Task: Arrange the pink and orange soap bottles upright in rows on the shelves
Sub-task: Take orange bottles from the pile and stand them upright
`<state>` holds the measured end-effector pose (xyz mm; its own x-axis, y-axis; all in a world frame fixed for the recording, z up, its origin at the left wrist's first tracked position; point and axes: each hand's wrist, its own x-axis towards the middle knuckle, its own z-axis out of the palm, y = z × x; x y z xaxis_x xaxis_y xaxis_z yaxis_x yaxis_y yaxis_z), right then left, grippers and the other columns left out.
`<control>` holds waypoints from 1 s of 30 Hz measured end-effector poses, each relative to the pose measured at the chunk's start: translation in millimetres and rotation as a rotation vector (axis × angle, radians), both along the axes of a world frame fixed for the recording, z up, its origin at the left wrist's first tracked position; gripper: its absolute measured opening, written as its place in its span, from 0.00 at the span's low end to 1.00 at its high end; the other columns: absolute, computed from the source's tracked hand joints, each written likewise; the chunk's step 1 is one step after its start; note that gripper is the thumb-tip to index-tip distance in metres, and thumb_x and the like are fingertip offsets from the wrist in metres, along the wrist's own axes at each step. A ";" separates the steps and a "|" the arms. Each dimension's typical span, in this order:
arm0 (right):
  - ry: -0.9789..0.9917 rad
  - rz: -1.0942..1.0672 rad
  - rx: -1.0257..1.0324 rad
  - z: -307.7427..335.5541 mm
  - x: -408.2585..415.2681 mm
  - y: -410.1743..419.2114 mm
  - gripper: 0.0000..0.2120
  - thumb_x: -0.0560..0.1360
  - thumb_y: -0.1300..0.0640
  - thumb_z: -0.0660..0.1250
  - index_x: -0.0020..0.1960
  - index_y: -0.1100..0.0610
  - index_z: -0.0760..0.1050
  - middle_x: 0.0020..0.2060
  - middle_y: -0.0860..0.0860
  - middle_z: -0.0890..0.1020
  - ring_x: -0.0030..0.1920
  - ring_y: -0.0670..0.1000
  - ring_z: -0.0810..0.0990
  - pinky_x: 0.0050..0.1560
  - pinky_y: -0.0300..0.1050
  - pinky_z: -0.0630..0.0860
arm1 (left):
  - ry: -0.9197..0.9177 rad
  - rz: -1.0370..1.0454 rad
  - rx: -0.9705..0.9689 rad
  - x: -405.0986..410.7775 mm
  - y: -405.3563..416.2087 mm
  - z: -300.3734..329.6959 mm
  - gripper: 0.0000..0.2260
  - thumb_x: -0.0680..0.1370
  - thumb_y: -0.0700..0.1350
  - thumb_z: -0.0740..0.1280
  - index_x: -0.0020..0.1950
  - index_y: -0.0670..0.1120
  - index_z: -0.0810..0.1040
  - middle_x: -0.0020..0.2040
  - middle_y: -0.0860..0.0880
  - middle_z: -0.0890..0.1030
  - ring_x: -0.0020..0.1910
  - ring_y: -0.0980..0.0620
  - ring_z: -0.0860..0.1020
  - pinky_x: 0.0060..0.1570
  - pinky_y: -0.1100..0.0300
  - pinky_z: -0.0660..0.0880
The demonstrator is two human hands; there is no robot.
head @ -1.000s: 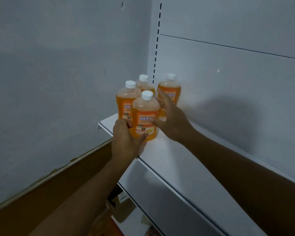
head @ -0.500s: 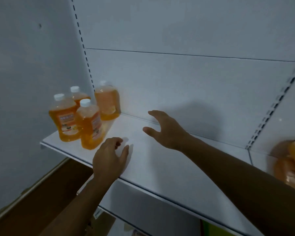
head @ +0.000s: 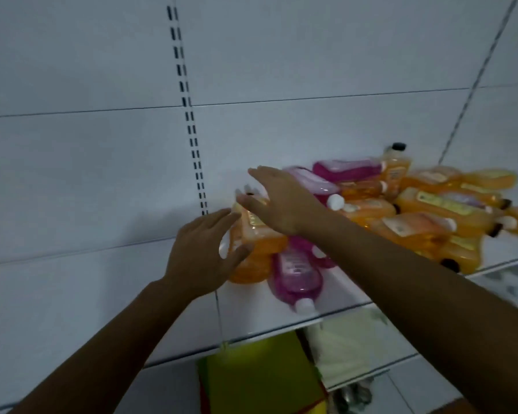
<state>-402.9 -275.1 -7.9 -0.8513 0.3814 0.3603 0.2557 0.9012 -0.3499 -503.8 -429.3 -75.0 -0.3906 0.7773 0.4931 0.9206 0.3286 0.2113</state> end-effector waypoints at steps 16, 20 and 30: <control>-0.114 -0.608 -0.223 -51.8 229.0 165.7 0.33 0.77 0.37 0.61 0.74 0.57 0.62 0.70 0.59 0.69 0.69 0.59 0.69 0.64 0.55 0.68 | -0.018 -0.408 -0.133 157.4 189.6 4.1 0.37 0.71 0.68 0.62 0.74 0.47 0.65 0.72 0.47 0.70 0.70 0.46 0.69 0.67 0.50 0.67; -0.097 -0.587 -0.278 -66.1 230.3 175.3 0.31 0.77 0.37 0.61 0.70 0.58 0.66 0.64 0.59 0.74 0.62 0.58 0.74 0.54 0.50 0.73 | 0.045 -0.305 -0.293 155.4 208.6 -5.2 0.41 0.69 0.70 0.64 0.76 0.52 0.58 0.74 0.48 0.66 0.71 0.45 0.65 0.68 0.45 0.66; 0.227 -0.588 -0.397 -62.6 231.1 171.3 0.25 0.77 0.45 0.64 0.70 0.57 0.70 0.67 0.55 0.74 0.65 0.55 0.73 0.62 0.49 0.71 | -0.012 -0.331 -0.184 163.0 216.0 -12.3 0.33 0.74 0.55 0.69 0.76 0.48 0.62 0.68 0.44 0.72 0.66 0.42 0.71 0.63 0.46 0.71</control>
<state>-171.8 -103.8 -70.5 -0.3882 0.8889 0.2432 0.5394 0.4331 -0.7222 -340.8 -213.3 -87.3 -0.1084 0.9375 0.3307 0.9810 0.0471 0.1881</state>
